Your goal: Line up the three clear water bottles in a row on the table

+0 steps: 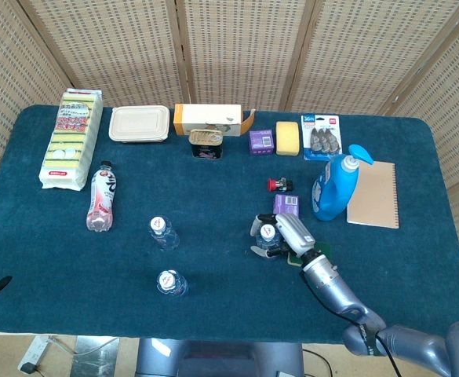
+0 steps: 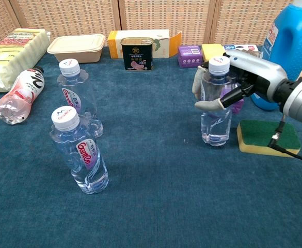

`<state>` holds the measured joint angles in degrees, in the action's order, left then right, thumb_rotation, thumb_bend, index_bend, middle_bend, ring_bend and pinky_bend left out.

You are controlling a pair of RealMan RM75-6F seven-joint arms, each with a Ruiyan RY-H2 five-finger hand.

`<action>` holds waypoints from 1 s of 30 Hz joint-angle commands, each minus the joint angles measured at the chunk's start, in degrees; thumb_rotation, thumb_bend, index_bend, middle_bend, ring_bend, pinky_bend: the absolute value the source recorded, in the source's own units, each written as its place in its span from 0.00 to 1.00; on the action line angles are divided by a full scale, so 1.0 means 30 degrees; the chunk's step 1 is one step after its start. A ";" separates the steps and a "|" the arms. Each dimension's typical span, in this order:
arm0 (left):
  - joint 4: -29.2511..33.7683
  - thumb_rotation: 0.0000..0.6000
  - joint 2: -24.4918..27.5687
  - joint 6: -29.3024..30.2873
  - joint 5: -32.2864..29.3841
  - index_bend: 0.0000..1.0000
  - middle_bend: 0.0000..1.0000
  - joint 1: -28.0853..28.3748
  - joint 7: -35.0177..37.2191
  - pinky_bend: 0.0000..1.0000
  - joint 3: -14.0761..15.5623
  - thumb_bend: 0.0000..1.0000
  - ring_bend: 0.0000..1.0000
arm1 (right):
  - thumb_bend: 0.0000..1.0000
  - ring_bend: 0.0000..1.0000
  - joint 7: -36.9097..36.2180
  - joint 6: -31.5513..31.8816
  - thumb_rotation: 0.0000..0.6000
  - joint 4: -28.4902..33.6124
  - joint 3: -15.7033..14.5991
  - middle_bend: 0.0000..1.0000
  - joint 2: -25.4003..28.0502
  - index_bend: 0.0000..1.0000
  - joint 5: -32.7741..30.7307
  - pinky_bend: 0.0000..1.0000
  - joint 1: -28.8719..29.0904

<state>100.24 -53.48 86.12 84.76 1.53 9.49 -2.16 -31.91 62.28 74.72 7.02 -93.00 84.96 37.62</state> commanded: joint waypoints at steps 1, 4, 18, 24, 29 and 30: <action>0.0008 1.00 -0.0002 0.0019 -0.0049 0.00 0.00 -0.0004 -0.0003 0.05 -0.0025 0.08 0.00 | 0.29 0.53 -0.0302 0.0410 1.00 0.0054 -0.0187 0.54 0.0364 0.52 0.0400 0.64 -0.0213; 0.0056 1.00 -0.0011 -0.0023 -0.0084 0.00 0.00 0.0014 -0.0058 0.05 -0.0026 0.08 0.00 | 0.29 0.53 -0.0372 0.0570 1.00 0.0071 -0.0290 0.54 0.0625 0.52 0.0608 0.64 -0.0303; 0.0088 1.00 0.0003 0.0165 0.0159 0.00 0.00 -0.0077 -0.0007 0.05 0.0081 0.08 0.00 | 0.23 0.17 -0.2173 0.0508 1.00 -0.0135 -0.0967 0.19 0.1387 0.18 0.1301 0.41 -0.0519; 0.0061 1.00 0.0017 0.0219 0.0272 0.00 0.00 -0.0106 0.0099 0.05 0.0129 0.08 0.00 | 0.22 0.16 -0.2441 0.0940 1.00 -0.0109 -0.1091 0.15 0.1635 0.15 0.1594 0.40 -0.0686; 0.0049 1.00 0.0022 0.0294 0.0291 0.00 0.00 -0.0139 0.0202 0.05 0.0126 0.08 0.00 | 0.20 0.13 -0.2543 0.1842 1.00 0.0558 -0.1356 0.12 0.2447 0.11 0.2118 0.32 -0.1108; 0.0043 1.00 0.0030 0.0294 0.0280 0.00 0.00 -0.0141 0.0232 0.05 0.0123 0.08 0.00 | 0.19 0.12 -0.2512 0.2100 1.00 0.0811 -0.1405 0.11 0.2726 0.10 0.2239 0.30 -0.1231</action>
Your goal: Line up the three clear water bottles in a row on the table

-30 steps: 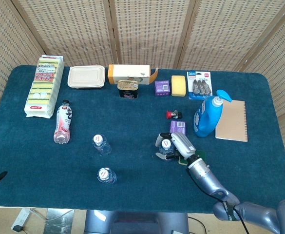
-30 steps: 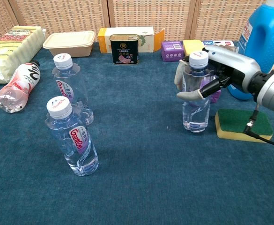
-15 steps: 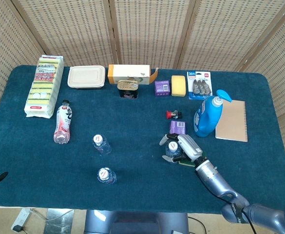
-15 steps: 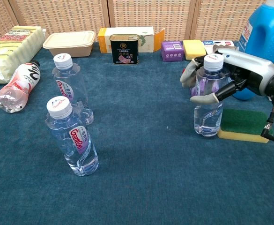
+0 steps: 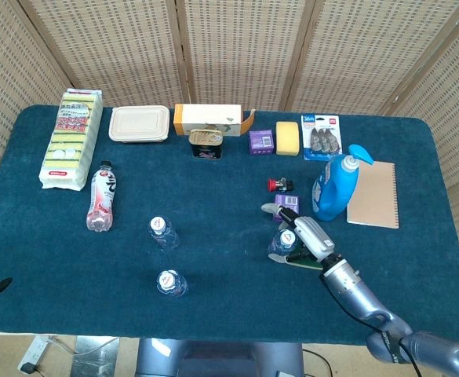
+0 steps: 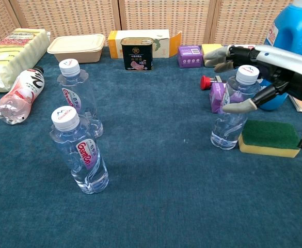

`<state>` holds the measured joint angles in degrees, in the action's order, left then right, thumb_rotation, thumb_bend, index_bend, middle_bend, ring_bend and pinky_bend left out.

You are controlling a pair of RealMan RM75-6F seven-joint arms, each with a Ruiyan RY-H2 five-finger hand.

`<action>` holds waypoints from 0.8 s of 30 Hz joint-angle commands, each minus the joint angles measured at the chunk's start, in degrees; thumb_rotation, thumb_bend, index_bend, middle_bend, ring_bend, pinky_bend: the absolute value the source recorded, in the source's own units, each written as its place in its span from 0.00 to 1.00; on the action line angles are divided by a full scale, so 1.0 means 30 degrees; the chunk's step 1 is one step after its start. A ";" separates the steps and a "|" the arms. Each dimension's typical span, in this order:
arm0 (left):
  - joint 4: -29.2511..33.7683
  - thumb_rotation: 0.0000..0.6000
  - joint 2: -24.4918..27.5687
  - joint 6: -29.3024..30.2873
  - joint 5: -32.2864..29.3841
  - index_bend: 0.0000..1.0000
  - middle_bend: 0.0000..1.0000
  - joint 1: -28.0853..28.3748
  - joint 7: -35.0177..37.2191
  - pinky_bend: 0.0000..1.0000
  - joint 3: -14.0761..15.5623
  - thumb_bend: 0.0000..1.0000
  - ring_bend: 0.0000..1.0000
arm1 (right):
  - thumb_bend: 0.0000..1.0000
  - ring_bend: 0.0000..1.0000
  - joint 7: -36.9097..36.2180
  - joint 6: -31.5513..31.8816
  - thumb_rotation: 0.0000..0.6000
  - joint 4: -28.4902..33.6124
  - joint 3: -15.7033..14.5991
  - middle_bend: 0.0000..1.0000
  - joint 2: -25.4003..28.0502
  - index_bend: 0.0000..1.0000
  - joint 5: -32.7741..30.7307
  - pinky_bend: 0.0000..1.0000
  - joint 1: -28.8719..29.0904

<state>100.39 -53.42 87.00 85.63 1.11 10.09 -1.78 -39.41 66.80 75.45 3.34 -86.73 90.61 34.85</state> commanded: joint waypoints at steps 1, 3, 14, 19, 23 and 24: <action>-0.0011 1.00 0.0016 0.0002 -0.0014 0.00 0.00 -0.0005 0.0053 0.05 -0.0005 0.08 0.00 | 0.18 0.10 0.0034 0.0786 1.00 0.0823 -0.0224 0.09 0.0897 0.10 0.0440 0.28 -0.0413; -0.0026 1.00 0.0029 0.0030 -0.0011 0.00 0.00 -0.0021 0.0128 0.05 -0.0006 0.08 0.00 | 0.16 0.08 0.0173 0.1503 1.00 0.1705 -0.0366 0.07 0.1864 0.08 0.0716 0.24 -0.0813; -0.0520 1.00 0.0005 0.0172 0.2186 0.00 0.00 0.0123 0.0867 0.05 0.0735 0.08 0.00 | 0.01 0.03 0.3802 0.3135 1.00 0.4677 -0.1698 0.02 0.6500 0.02 0.0627 0.18 -0.3234; -0.2061 1.00 -0.0463 0.0513 0.5480 0.00 0.00 0.0710 0.2096 0.05 0.1596 0.08 0.00 | 0.00 0.02 0.6230 0.4177 1.00 0.4974 -0.2318 0.02 0.7232 0.02 0.0133 0.14 -0.4909; -0.3010 1.00 -0.0436 0.0389 0.7453 0.00 0.00 0.1290 0.3589 0.05 0.2484 0.08 0.00 | 0.00 0.02 0.7442 0.5125 1.00 0.4934 -0.2515 0.02 0.7328 0.02 0.0137 0.13 -0.5906; -0.3158 1.00 -0.0429 0.0338 0.7799 0.00 0.00 0.1451 0.4165 0.05 0.2695 0.07 0.00 | 0.00 0.02 0.7725 0.5357 1.00 0.4903 -0.2547 0.02 0.7324 0.02 0.0131 0.13 -0.6146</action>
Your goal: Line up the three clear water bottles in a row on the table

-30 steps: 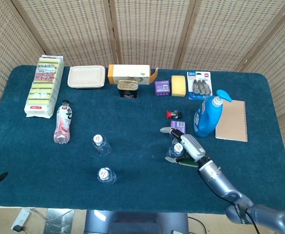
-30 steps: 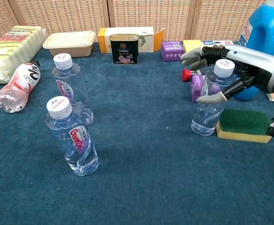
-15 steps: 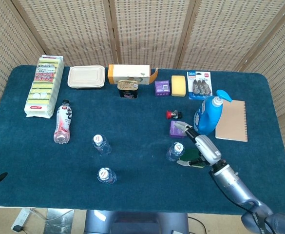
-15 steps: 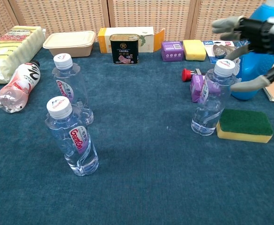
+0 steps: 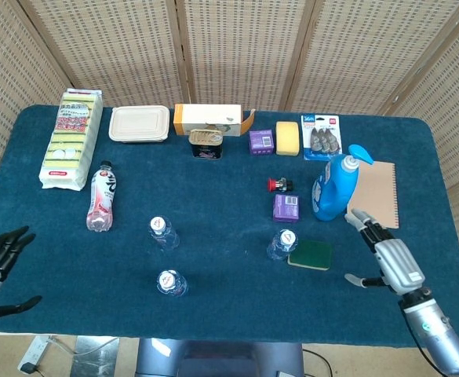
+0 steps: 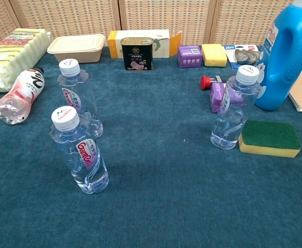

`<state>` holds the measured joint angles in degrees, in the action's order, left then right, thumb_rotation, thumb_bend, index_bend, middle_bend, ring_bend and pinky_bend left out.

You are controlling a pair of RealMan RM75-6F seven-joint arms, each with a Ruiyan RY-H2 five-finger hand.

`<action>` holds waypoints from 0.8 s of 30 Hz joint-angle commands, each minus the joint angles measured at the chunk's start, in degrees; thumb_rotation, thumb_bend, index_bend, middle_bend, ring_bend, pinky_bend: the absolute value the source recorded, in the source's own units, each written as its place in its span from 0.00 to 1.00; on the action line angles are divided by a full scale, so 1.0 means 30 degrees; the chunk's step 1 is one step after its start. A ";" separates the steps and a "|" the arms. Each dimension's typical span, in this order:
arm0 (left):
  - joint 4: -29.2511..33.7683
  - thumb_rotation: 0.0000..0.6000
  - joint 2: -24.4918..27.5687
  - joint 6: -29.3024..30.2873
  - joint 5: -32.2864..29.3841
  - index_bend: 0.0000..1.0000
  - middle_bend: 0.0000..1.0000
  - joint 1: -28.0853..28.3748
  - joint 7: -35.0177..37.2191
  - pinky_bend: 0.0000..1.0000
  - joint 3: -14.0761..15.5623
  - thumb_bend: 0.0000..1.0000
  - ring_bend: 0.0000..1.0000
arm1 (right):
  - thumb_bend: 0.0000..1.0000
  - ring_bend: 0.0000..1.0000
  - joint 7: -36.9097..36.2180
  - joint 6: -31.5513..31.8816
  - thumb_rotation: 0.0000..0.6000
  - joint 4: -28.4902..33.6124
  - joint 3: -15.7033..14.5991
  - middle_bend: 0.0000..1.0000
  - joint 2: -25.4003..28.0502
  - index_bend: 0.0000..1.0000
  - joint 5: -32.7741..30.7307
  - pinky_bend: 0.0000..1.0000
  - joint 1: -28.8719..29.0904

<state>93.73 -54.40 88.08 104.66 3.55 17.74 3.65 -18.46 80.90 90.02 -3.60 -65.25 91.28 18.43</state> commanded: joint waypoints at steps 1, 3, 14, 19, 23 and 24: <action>-0.1030 1.00 -0.0113 -0.0042 0.1642 0.00 0.00 0.0741 0.2027 0.05 0.1011 0.07 0.00 | 0.00 0.02 0.0939 0.0826 1.00 0.0031 -0.0259 0.02 0.0168 0.03 -0.0088 0.13 -0.0844; -0.1430 1.00 -0.0422 -0.0050 0.2061 0.00 0.00 0.1103 0.3548 0.05 0.1301 0.07 0.00 | 0.00 0.02 0.1529 0.1470 1.00 -0.0020 -0.0374 0.02 0.0215 0.03 -0.0063 0.13 -0.1481; -0.4843 1.00 -0.3271 0.0058 0.2776 0.00 0.00 0.2749 1.1044 0.05 0.2303 0.07 0.00 | 0.00 0.02 0.0981 0.2769 1.00 -0.0498 -0.0208 0.02 0.0745 0.04 0.0385 0.11 -0.2744; -0.5792 1.00 -0.4517 -0.0693 0.2705 0.00 0.00 0.3527 1.2465 0.05 0.2525 0.07 0.00 | 0.00 0.02 0.1221 0.2784 1.00 -0.0397 0.0037 0.02 0.0765 0.04 0.0117 0.11 -0.3021; -0.6223 1.00 -0.5771 -0.1266 0.2349 0.00 0.00 0.4123 1.3066 0.05 0.2369 0.07 0.00 | 0.00 0.01 0.1697 0.3060 1.00 -0.0154 0.0444 0.02 0.0671 0.04 -0.0226 0.11 -0.3295; -0.6278 1.00 -0.5952 -0.1373 0.2338 0.00 0.00 0.4240 1.3153 0.05 0.2368 0.07 0.00 | 0.00 0.01 0.1680 0.3118 1.00 -0.0104 0.0479 0.02 0.0676 0.04 -0.0229 0.11 -0.3346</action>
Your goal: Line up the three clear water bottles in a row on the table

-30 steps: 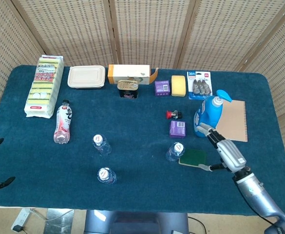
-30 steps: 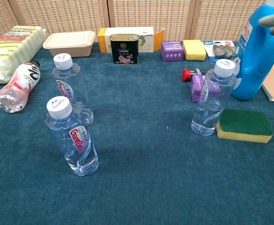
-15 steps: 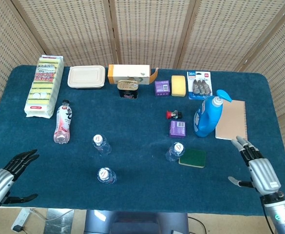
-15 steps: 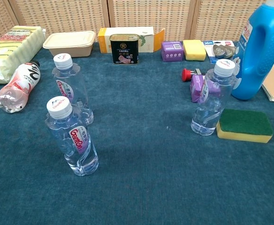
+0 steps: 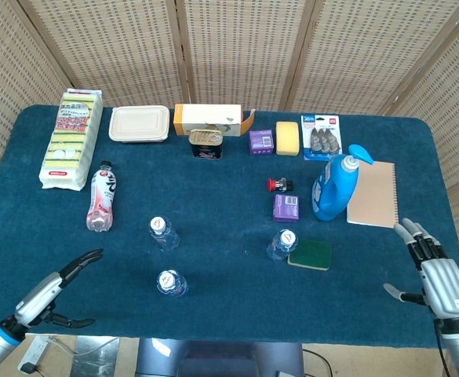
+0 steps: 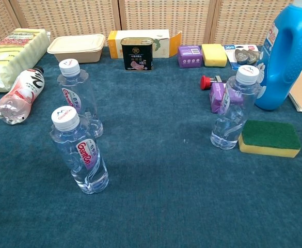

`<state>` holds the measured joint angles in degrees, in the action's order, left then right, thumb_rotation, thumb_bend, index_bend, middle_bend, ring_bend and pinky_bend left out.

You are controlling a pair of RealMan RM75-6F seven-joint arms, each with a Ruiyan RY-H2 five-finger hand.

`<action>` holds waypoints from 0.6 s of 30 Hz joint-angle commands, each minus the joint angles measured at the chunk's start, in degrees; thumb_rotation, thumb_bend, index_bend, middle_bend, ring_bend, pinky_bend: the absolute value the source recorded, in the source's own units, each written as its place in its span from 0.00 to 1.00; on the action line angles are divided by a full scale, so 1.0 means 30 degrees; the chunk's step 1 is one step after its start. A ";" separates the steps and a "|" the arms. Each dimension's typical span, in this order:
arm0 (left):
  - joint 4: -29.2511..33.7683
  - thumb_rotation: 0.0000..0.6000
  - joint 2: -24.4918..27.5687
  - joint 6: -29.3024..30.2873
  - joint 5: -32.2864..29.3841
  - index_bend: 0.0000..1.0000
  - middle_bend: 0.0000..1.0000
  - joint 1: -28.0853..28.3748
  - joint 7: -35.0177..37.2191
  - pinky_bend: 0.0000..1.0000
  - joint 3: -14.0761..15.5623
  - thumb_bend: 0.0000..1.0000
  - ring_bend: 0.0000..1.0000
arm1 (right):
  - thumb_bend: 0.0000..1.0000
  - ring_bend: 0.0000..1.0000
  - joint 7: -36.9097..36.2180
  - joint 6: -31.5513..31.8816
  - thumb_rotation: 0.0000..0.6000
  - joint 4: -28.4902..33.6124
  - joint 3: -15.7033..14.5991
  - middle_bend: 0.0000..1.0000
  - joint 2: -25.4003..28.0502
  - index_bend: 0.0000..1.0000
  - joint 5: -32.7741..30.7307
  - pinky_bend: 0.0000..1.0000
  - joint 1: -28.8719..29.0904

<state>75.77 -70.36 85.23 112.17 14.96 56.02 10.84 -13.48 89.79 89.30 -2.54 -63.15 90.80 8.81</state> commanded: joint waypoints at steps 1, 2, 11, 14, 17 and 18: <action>-0.0342 1.00 -0.0797 -0.0527 -0.0156 0.00 0.00 0.0560 0.0471 0.05 -0.0015 0.07 0.00 | 0.00 0.01 -0.0016 0.0180 1.00 0.0174 0.0156 0.02 -0.0013 0.04 -0.0075 0.11 -0.0174; -0.0401 1.00 -0.1032 -0.0663 -0.0126 0.00 0.00 0.0734 0.0563 0.05 0.0009 0.07 0.00 | 0.00 0.01 -0.0079 0.0196 1.00 0.0216 0.0195 0.02 0.0020 0.04 -0.0076 0.11 -0.0218; -0.0175 1.00 -0.2609 -0.2244 -0.0397 0.00 0.00 0.2085 0.0382 0.05 0.0020 0.07 0.00 | 0.00 0.00 -0.0726 0.0090 1.00 0.0133 0.0511 0.01 0.0275 0.04 -0.0227 0.04 -0.0447; -0.0013 1.00 -0.3611 -0.3377 -0.0943 0.00 0.00 0.2821 0.0322 0.05 -0.0254 0.07 0.00 | 0.00 0.00 0.1025 0.0681 1.00 0.0322 0.1341 0.01 -0.0128 0.04 -0.1791 0.01 -0.1000; -0.0091 1.00 -0.4183 -0.3739 -0.1424 0.00 0.00 0.3155 0.0288 0.05 -0.0450 0.07 0.00 | 0.00 0.00 0.2610 0.0857 1.00 0.0620 0.1661 0.00 -0.0460 0.04 -0.2264 0.00 -0.1185; -0.0104 1.00 -0.4255 -0.3792 -0.1488 0.00 0.00 0.3218 0.0290 0.05 -0.0462 0.07 0.00 | 0.00 0.00 0.2711 0.0839 1.00 0.0660 0.1685 0.00 -0.0476 0.04 -0.2282 0.00 -0.1201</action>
<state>75.45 -82.63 74.33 108.19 24.14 56.95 9.76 -9.26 91.41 90.44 1.08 -63.53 86.13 6.15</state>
